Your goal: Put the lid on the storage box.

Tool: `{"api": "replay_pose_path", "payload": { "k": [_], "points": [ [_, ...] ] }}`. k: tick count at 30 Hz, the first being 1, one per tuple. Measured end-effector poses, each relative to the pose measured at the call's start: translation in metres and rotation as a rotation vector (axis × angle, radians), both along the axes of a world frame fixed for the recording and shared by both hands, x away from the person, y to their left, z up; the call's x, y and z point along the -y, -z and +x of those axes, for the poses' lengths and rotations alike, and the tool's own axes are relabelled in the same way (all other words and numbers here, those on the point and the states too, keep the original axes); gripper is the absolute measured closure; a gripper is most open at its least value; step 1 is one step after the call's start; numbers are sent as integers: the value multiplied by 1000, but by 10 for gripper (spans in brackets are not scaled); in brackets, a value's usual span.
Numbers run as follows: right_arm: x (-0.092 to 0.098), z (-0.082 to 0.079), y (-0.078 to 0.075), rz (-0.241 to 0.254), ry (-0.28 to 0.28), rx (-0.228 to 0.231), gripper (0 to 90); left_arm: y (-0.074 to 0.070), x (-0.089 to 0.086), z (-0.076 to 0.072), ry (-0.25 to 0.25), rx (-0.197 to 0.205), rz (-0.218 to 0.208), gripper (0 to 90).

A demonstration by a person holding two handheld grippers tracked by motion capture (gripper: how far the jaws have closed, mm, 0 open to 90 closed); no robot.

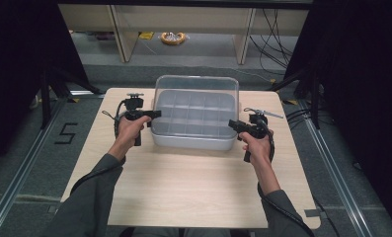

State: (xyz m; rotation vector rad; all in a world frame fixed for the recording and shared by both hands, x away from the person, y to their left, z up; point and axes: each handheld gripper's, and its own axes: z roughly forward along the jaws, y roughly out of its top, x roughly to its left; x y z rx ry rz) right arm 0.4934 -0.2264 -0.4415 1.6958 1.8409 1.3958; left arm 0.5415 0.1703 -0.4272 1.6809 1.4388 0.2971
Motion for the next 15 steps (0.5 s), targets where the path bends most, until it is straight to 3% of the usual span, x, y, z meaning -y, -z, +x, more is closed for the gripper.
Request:
{"api": "replay_pose_path", "payload": {
  "k": [3,4,5,9,11,13,15],
  "points": [
    [-1,0,-2,6,-2,2,591,-3,-1,0,-4,1,5,573],
    [-5,-4,-5,33,12,-23,591,-3,-1,-1,-7,0,10,573],
    [-4,-3,-4,11,-3,-2,592,-3,-1,-1,-7,0,10,573],
    [-3,-3,-1,4,-10,4,587,0,-3,-1,-7,-22,-12,573],
    [-6,-5,-3,39,17,-31,583,1,-3,-1,-10,-30,-19,571],
    [-6,-5,-3,46,13,-32,583,1,-3,-1,-6,-39,-19,569],
    [-1,-5,-3,19,-12,7,583,3,-3,-1,-12,-52,-41,568]
  ]
}}
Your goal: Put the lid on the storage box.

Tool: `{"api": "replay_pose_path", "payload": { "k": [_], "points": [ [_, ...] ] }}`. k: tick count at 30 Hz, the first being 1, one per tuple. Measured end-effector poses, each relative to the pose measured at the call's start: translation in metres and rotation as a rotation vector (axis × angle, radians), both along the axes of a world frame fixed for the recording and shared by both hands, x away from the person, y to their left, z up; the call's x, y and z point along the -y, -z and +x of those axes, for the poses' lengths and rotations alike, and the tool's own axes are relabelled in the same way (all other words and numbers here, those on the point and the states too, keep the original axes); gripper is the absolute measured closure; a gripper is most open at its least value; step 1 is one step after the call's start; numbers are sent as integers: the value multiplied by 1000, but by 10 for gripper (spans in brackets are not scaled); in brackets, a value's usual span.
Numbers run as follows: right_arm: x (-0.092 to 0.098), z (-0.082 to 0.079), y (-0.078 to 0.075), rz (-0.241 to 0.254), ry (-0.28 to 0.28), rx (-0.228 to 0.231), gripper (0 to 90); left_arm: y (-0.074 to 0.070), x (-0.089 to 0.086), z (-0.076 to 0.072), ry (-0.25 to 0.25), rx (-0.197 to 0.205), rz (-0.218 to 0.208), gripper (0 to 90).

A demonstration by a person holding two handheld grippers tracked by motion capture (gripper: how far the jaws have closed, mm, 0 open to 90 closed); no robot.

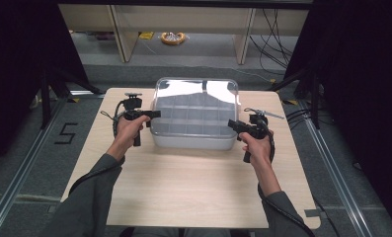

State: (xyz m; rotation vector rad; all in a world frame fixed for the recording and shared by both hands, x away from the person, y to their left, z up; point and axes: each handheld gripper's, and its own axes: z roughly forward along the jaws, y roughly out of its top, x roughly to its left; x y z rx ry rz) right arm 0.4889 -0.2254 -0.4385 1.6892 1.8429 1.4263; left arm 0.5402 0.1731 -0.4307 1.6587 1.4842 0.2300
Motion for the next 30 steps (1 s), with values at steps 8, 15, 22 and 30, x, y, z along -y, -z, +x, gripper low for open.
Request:
{"api": "replay_pose_path", "payload": {
  "k": [8,15,22,30],
  "points": [
    [0,1,3,7,12,-11,572,5,1,1,-14,-8,-20,562],
    [-2,1,5,56,30,-62,566,8,2,1,-14,-11,-20,554],
    [1,4,8,23,18,-32,561,9,2,0,-15,-8,-19,546],
    [0,5,8,20,26,-46,556,9,3,0,-19,-10,-18,543]
  ]
}}
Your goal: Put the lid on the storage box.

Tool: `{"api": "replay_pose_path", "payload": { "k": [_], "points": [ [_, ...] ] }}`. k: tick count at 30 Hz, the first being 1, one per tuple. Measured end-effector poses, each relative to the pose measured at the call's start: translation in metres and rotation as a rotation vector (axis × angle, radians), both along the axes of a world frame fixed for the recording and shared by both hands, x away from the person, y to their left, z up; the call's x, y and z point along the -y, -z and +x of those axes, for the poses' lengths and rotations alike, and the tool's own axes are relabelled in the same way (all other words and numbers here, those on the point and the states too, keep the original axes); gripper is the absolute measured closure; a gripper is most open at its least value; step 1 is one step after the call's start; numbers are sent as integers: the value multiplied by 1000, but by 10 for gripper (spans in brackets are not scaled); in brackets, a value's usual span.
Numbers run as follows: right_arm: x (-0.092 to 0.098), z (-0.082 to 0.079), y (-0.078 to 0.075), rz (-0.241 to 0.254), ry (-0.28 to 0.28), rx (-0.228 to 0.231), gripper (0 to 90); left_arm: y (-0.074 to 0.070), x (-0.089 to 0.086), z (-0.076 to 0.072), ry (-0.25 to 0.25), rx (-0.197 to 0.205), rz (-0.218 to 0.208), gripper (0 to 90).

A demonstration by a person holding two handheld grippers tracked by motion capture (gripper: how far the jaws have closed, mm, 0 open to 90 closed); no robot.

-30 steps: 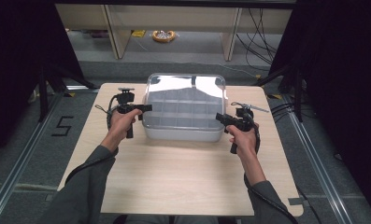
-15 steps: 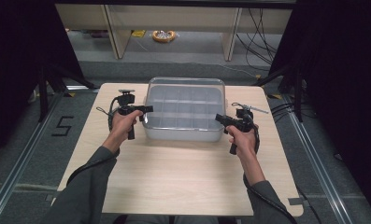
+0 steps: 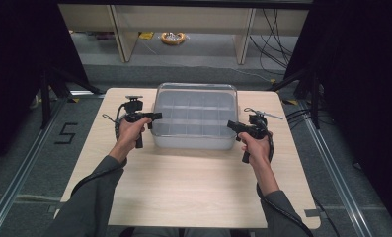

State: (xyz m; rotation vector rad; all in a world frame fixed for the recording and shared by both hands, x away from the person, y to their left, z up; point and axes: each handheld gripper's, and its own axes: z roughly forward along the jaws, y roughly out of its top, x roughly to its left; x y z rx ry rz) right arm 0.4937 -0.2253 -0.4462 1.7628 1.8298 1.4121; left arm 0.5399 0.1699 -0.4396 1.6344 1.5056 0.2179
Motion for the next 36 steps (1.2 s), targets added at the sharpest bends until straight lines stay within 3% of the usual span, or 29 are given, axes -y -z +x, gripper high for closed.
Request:
{"api": "replay_pose_path", "payload": {
  "k": [4,7,11,12,13,15,17,18,19,20,21,22,23,29,30,36],
  "points": [
    [0,0,-1,10,12,-16,556,0,0,0,-3,-9,-4,542],
    [-1,0,-2,3,10,-1,556,0,0,0,-4,-8,-7,540],
    [0,0,-1,-2,6,3,552,1,0,-2,0,12,-7,535],
    [0,-1,0,9,4,-3,550,2,-1,-2,3,12,-8,535],
    [-3,-3,-1,43,27,-45,550,2,0,-3,1,14,-14,535],
    [-3,-3,1,53,29,-48,550,2,0,-3,5,17,-5,535],
    [-3,-2,1,56,35,-46,548,2,1,-4,7,28,6,525],
    [0,1,3,10,17,2,546,2,2,-4,7,31,12,516],
    [0,1,3,10,17,2,546,3,2,-4,6,35,9,516],
    [-4,0,0,53,40,-40,546,4,1,-3,17,43,8,515],
    [0,3,2,11,21,3,546,5,2,-3,11,49,-3,515],
    [-4,2,0,40,33,-28,545,4,1,-3,21,50,18,516],
    [-9,-2,-5,92,67,-105,541,4,2,-3,16,53,17,514],
    [-9,-3,-2,87,64,-93,529,4,1,-5,19,53,16,508],
    [-5,0,2,24,30,-15,521,4,2,-5,18,52,18,492],
    [-8,0,1,18,29,-18,516,6,2,-7,13,79,32,470]
  ]
}}
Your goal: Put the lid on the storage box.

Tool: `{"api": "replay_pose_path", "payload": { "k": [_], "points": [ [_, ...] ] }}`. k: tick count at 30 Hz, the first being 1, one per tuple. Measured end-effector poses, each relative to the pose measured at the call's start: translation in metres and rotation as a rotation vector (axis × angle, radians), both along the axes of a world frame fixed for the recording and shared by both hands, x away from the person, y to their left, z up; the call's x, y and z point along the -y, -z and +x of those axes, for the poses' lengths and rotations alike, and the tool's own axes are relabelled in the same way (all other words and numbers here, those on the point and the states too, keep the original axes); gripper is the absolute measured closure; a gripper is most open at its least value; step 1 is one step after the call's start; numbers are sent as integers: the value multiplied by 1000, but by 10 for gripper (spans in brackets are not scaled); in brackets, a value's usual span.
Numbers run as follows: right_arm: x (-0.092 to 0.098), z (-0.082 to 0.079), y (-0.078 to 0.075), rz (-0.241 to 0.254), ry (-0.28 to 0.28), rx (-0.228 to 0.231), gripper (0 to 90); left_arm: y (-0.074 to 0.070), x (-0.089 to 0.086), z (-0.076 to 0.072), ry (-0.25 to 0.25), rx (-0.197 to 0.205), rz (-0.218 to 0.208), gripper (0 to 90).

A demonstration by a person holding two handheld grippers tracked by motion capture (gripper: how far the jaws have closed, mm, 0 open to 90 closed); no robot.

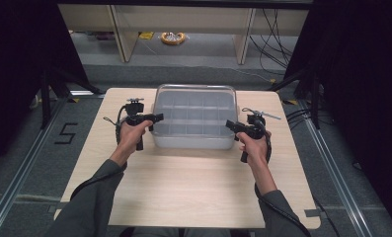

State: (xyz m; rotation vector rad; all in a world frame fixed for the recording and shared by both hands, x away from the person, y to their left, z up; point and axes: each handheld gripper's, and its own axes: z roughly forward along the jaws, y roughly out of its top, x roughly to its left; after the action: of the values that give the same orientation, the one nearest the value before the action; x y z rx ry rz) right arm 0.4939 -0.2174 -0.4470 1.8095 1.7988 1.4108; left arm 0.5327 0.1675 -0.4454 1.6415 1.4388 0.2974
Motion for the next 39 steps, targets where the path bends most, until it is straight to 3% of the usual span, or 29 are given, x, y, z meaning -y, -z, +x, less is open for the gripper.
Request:
{"api": "replay_pose_path", "payload": {
  "k": [1,2,3,4,5,6,8,9,10,11,12,13,21,22,23,25,26,27,29,30,31,32,33,34,36,37,39],
  "points": [
    [0,0,0,0,0,0,516,0,0,0,0,0,0,479],
    [3,2,3,-33,-17,39,519,1,1,-1,0,31,86,523],
    [3,2,3,-33,-17,39,519,1,1,-1,0,31,86,518],
    [6,3,5,11,-11,36,519,3,2,-1,8,31,96,527],
    [3,1,3,49,0,2,532,5,3,-2,11,18,83,506],
    [2,1,1,19,-5,6,519,5,3,-2,11,18,83,503],
    [1,1,1,23,2,0,508,5,3,-1,12,15,88,514],
    [3,4,4,-17,-10,36,507,5,2,-1,13,10,84,516],
    [3,3,3,-29,-16,33,507,5,3,0,7,12,82,518],
    [-5,-2,-4,66,31,-68,504,5,2,0,8,8,79,519],
    [-5,-2,-4,66,31,-68,504,5,2,0,8,8,79,519],
    [0,3,0,8,-3,2,503,5,2,0,9,7,78,519],
    [0,2,-3,8,4,-29,490,5,2,-1,13,6,74,513],
    [3,4,-2,-29,-18,4,487,5,1,-1,14,4,72,513],
    [3,4,-2,-34,-9,11,430,5,1,-1,16,2,77,518],
    [7,3,-8,-119,28,43,432,6,1,-1,14,-4,74,517],
    [11,3,-10,-108,34,47,448,6,1,-1,14,-4,76,514],
    [17,0,-13,-35,43,7,464,6,1,-1,16,-5,72,514],
    [20,0,-13,-47,49,17,465,7,1,-1,16,-5,68,514],
    [25,-1,-12,-78,39,27,465,6,0,-1,18,-10,62,514],
    [26,-3,-11,-49,59,14,465,6,0,0,14,-13,58,514],
    [32,-2,-9,-78,35,33,468,7,0,0,9,-17,48,514],
    [32,-6,-7,-37,58,-4,498,7,0,0,4,-18,45,513],
    [32,-6,-7,-37,58,-4,498,7,0,0,3,-19,45,513],
    [34,-7,-3,-61,27,16,547,7,2,-1,8,-16,52,502],
    [35,-6,1,-106,-2,41,581,6,2,-1,10,-16,56,494],
    [35,-7,1,-103,-10,32,596,7,2,-2,10,-19,46,493]
  ]
}}
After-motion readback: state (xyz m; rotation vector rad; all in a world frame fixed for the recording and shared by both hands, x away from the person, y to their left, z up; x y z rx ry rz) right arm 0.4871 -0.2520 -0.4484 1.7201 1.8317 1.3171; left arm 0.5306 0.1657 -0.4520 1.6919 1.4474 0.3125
